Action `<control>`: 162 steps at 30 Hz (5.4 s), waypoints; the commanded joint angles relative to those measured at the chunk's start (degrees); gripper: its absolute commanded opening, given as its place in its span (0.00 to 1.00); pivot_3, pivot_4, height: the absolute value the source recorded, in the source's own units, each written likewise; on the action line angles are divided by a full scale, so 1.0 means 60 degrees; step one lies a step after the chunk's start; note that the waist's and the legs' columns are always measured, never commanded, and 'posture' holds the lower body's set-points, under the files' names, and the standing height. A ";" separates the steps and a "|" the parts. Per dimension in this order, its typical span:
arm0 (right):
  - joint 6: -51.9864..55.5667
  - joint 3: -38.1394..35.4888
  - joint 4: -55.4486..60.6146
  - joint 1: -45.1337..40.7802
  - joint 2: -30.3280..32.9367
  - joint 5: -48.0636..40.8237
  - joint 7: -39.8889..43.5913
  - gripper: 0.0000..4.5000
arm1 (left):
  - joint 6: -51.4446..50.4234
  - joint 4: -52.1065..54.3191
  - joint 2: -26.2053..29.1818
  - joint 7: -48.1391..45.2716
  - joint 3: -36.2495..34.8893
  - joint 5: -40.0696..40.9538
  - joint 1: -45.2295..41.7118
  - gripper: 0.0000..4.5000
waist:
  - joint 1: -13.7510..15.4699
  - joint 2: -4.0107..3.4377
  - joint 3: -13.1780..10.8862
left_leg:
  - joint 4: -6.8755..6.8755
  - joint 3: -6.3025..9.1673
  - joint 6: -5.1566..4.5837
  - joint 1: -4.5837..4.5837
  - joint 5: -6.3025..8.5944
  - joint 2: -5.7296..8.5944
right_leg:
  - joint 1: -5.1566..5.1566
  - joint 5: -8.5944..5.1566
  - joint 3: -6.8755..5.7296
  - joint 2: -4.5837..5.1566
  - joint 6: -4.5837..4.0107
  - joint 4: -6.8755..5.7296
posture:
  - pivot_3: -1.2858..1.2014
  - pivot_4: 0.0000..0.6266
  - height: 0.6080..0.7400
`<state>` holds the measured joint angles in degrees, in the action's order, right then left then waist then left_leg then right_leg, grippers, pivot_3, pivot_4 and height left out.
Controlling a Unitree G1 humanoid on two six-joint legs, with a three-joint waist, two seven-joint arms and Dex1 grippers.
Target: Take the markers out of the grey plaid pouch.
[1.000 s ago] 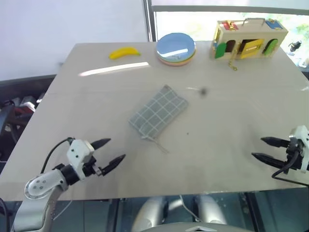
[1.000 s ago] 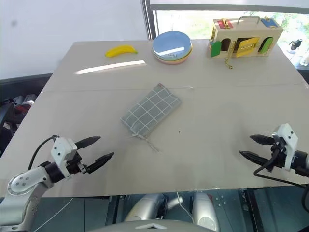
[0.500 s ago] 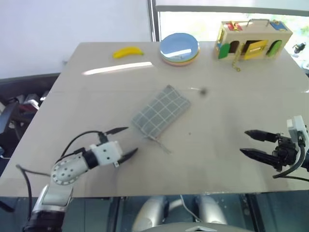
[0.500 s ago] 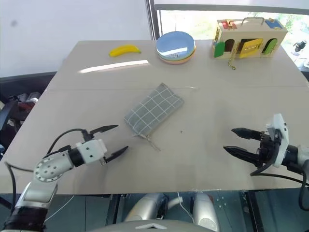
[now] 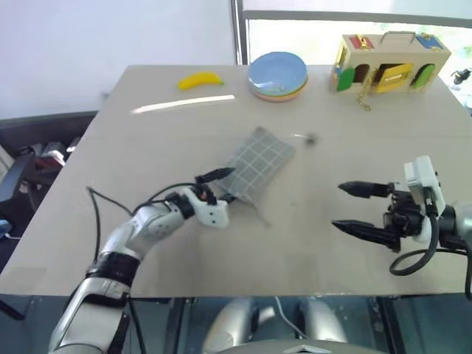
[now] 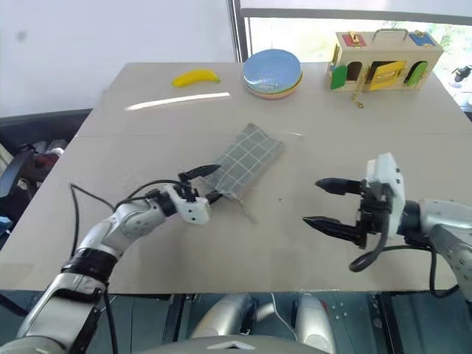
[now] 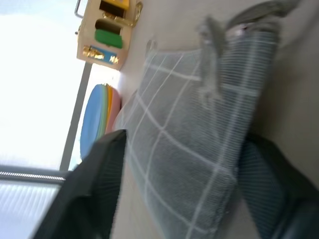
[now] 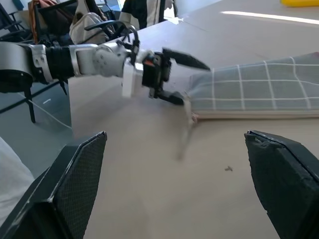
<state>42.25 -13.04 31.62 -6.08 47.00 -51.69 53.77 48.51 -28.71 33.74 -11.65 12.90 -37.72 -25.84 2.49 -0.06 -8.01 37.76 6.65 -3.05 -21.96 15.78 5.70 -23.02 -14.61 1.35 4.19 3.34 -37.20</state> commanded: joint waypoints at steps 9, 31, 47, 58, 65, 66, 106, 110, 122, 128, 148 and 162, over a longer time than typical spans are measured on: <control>0.0129 0.2987 -0.0597 -0.1540 -0.0874 0.2587 -0.1971 1.00 | -0.0073 0.0042 -0.0816 -0.0066 0.0754 0.0470 -0.0557 0.01 | -0.0051 0.0000 0.0002 | 0.0057 0.0007 -0.0001 -0.0003 0.0001 0.0008 | -0.0002 -0.0001 -0.0010 0.0002 0.0002 -0.0044 | 0.52 0.24 1.00; 0.0472 0.4088 -0.2275 -0.2910 -0.1323 0.4383 -0.1777 0.00 | -0.1818 0.2318 -0.1382 -0.1402 0.0747 0.2328 0.0271 0.00 | -0.0225 0.0003 0.0002 | 0.0098 0.0006 0.0003 -0.0127 -0.0003 0.0010 | -0.0122 -0.0001 -0.0017 -0.0007 0.0001 -0.0090 | 0.52 0.24 1.00; -0.2341 0.2206 -0.7826 -0.4166 0.0095 0.6669 -0.2911 0.00 | -0.6850 0.6094 -0.1373 -0.5469 0.0148 0.8551 0.1811 0.00 | -0.0320 0.0002 0.0001 | 0.0097 -0.0004 0.0006 -0.0128 -0.0005 0.0005 | -0.0124 -0.0002 0.0009 -0.0008 0.0000 -0.0090 | 0.52 0.24 1.00; -0.1729 0.1454 -0.6095 -0.4065 0.0502 0.5867 -0.2210 0.51 | -1.0165 0.6800 -0.1479 -0.6396 -0.0878 1.1841 0.1994 0.00 | -0.0467 -0.0005 -0.0001 | 0.0099 -0.0011 0.0006 -0.0123 -0.0006 0.0001 | -0.0124 -0.0002 0.0017 -0.0015 -0.0001 -0.0094 | 0.52 0.24 1.00; 0.0219 0.0999 -0.3053 -0.4439 0.0200 0.3838 -0.1574 0.51 | -1.0622 0.6739 -0.1698 -0.6836 -0.1073 1.2075 0.1973 0.00 | -0.0512 -0.0007 -0.0002 | 0.0100 -0.0019 0.0006 -0.0116 -0.0006 -0.0008 | -0.0119 -0.0002 0.0026 -0.0019 -0.0001 -0.0098 | 0.52 0.24 1.00; 0.0541 0.1141 -0.2708 -0.4457 0.0089 0.3515 -0.1449 0.51 | -1.0676 0.6741 -0.1716 -0.6884 -0.1092 1.2118 0.1964 0.00 | -0.0506 -0.0007 -0.0003 | 0.0101 -0.0017 0.0005 -0.0116 -0.0005 -0.0008 | -0.0116 -0.0002 0.0024 -0.0018 -0.0001 -0.0095 | 0.52 0.24 1.00; 0.1499 0.6765 -0.0814 -0.5366 0.1786 0.6053 0.2022 0.99 | -1.3378 0.5393 -0.2667 -0.8144 -0.0542 1.3247 0.2024 0.00 | -0.0291 -0.0004 -0.0005 | 0.0109 -0.0002 0.0006 -0.0128 -0.0005 -0.0002 | -0.0115 -0.0003 0.0005 -0.0009 -0.0002 -0.0077 | 0.52 0.24 1.00; 0.1058 0.7374 -0.1078 -0.5248 0.1732 0.6724 0.2043 0.99 | -1.2797 0.4951 -0.2614 -0.8475 -0.0303 1.2585 0.2244 0.00 | -0.0285 -0.0004 -0.0004 | 0.0109 0.0004 0.0007 -0.0129 -0.0005 -0.0003 | -0.0115 -0.0003 0.0001 -0.0008 -0.0003 -0.0077 | 0.52 0.24 1.00; -0.0163 0.8219 -0.2250 -0.5117 0.1132 0.8418 0.1999 0.87 | -1.2452 0.4290 -0.2856 -0.8665 -0.0375 1.2142 0.2307 0.00 | -0.0303 0.0013 0.0014 | 0.0110 0.0002 0.0007 -0.0115 -0.0005 -0.0003 | -0.0113 -0.0003 0.0003 -0.0010 -0.0003 -0.0084 | 0.52 0.24 1.00; -0.0782 0.7937 -0.2548 -0.4883 0.1031 0.8746 0.2016 0.42 | -1.2410 0.4222 -0.2901 -0.8703 -0.0389 1.2063 0.2288 0.00 | -0.0301 0.0033 0.0034 | 0.0112 0.0002 0.0008 -0.0091 -0.0006 -0.0004 | -0.0095 -0.0003 0.0003 -0.0011 -0.0002 -0.0090 | 0.52 0.24 1.00; -0.0798 0.6436 -0.1949 -0.4601 0.1062 0.8396 0.1901 0.81 | -1.2312 0.4261 -0.2726 -0.8657 -0.0356 1.1807 0.2530 0.00 | -0.0299 0.0032 0.0033 | 0.0106 0.0003 0.0009 -0.0076 -0.0005 -0.0003 | -0.0083 -0.0003 0.0008 -0.0010 -0.0003 -0.0091 | 0.52 0.24 1.00; -0.0602 0.6331 -0.1791 -0.4061 0.1856 0.8361 0.2341 1.00 | -1.2343 0.4318 -0.2644 -0.8670 -0.0332 1.1758 0.2664 0.00 | -0.0287 0.0032 0.0033 | 0.0099 0.0003 0.0008 -0.0080 -0.0004 -0.0003 | -0.0085 -0.0003 0.0007 -0.0008 -0.0003 -0.0080 | 0.52 0.24 1.00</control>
<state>37.73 27.00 21.96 -30.69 55.96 -2.76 67.25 -24.93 -2.19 16.53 -63.57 11.37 33.75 -11.16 0.77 0.13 -7.81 38.35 6.67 -3.00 -22.44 15.76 5.68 -23.53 -14.63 1.39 4.14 3.32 -37.68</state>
